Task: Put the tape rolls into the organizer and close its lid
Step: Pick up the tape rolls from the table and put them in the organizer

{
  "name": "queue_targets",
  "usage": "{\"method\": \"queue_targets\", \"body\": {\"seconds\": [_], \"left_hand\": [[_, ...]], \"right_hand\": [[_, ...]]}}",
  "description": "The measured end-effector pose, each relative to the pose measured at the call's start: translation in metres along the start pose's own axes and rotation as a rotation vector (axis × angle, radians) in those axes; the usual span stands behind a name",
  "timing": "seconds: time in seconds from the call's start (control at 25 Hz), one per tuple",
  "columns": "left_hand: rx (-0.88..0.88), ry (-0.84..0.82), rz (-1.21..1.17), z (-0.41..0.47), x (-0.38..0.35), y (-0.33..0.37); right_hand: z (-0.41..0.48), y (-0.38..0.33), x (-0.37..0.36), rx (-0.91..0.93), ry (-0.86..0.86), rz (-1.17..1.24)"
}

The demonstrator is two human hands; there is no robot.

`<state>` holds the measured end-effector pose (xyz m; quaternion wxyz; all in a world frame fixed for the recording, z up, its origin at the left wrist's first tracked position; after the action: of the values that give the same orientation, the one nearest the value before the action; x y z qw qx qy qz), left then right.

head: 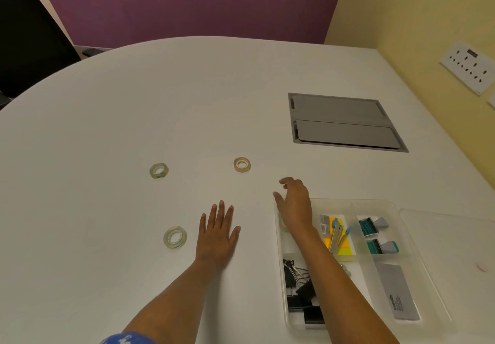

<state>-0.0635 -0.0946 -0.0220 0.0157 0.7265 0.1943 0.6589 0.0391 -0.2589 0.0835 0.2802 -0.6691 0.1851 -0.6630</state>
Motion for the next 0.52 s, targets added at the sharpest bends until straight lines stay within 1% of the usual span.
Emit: {"method": "queue_targets", "body": {"seconds": [0.16, 0.28, 0.52], "left_hand": [[0.0, 0.033, 0.046, 0.023, 0.002, -0.004], [0.016, 0.071, 0.03, 0.04, 0.002, -0.008], [0.042, 0.113, 0.024, 0.078, 0.006, -0.012]], "right_hand": [[0.032, -0.02, -0.031, 0.052, -0.099, -0.058], [0.058, -0.035, -0.058, 0.082, -0.168, -0.108], [0.095, -0.052, -0.106, 0.123, -0.253, -0.143]]}}
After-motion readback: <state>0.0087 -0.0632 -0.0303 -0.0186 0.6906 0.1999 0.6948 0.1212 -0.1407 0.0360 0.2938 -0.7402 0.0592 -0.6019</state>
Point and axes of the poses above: each hand's wrist, its own z-axis towards the middle knuckle, its own x-axis out of the back of the hand, y = z × x, the point moved 5 cm from there along z, towards the middle knuckle, and after that the axes turned 1 degree about x, right-handed, at the moved point
